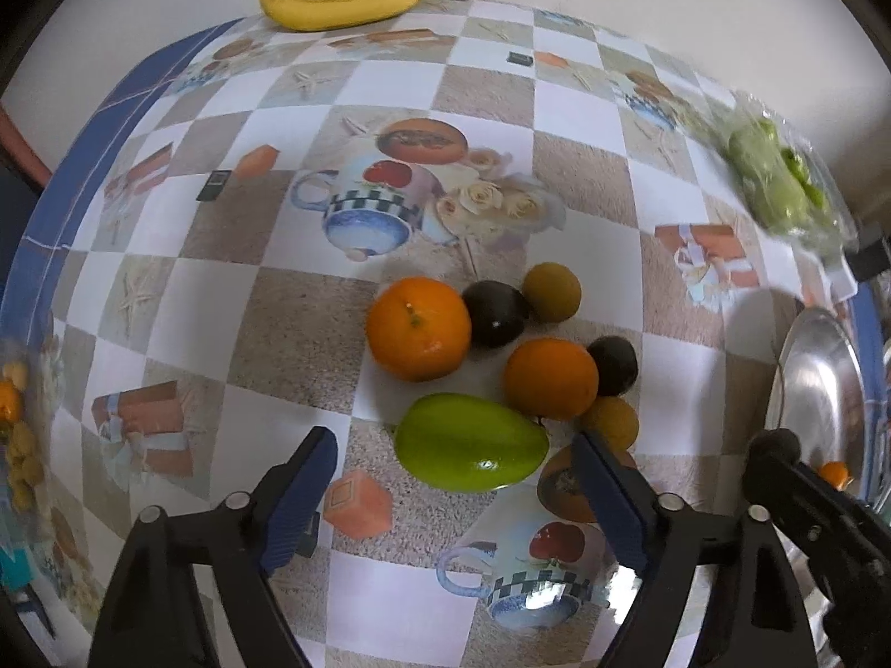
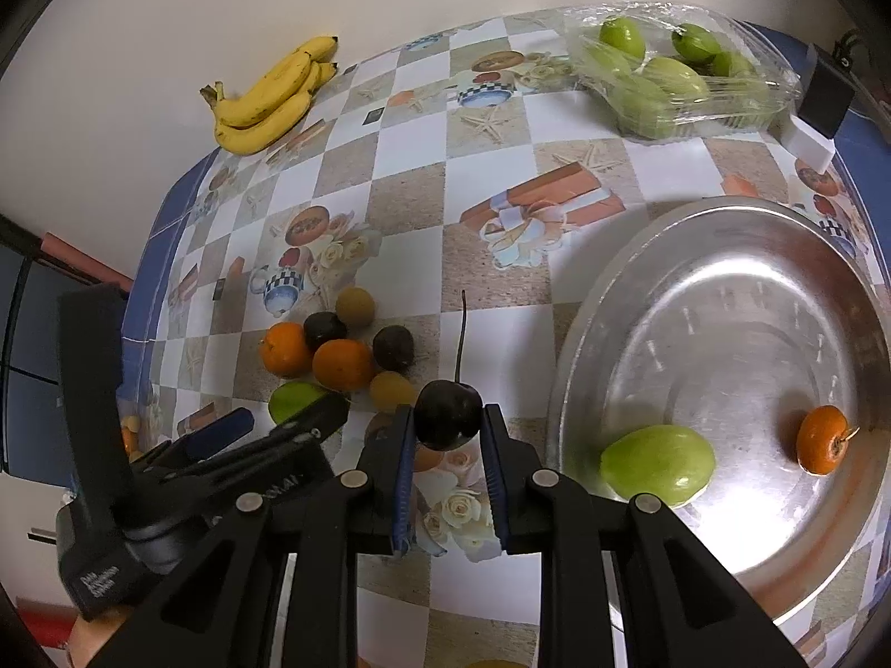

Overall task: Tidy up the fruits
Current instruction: 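Grasp a green mango with the left tool while the right tool carries the plum to the bowl, then open both tools over the steel bowl to drop the mango and plum, then move both open tools back toward the fruit cluster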

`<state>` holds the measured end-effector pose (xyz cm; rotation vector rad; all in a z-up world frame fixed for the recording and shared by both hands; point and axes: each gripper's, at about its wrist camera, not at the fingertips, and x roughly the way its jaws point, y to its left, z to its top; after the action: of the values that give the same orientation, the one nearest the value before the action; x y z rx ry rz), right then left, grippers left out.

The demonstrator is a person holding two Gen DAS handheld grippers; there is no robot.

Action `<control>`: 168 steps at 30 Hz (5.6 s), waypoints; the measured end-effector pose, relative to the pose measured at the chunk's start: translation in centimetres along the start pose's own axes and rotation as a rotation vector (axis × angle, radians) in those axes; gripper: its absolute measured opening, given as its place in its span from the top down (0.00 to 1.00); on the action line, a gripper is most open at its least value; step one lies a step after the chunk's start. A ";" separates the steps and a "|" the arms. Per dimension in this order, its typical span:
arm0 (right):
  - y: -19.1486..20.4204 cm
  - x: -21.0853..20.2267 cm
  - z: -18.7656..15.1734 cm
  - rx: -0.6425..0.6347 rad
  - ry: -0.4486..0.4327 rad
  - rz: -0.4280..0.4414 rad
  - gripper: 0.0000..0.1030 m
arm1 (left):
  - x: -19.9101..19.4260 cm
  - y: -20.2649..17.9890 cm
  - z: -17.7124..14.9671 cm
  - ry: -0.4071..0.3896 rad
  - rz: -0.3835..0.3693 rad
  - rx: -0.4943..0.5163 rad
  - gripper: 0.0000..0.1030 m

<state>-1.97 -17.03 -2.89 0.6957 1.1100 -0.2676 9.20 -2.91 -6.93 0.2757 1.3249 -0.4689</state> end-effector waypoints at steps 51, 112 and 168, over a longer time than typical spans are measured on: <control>-10.6 -4.9 0.2 0.236 -0.093 -0.141 0.76 | -7.1 -9.6 -0.2 -0.194 -0.107 0.163 0.40; -14.5 -5.3 0.0 0.286 -0.161 -0.228 0.59 | -4.8 -18.3 -2.1 -0.253 -0.070 0.431 0.34; -11.3 -3.0 0.1 0.179 -0.123 -0.256 0.00 | -2.2 -5.7 0.8 -0.123 0.132 0.022 0.00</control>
<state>-9.12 -26.11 -4.50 0.6850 1.0655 -0.6267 6.80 -7.87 -4.18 0.3451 1.1738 -0.3829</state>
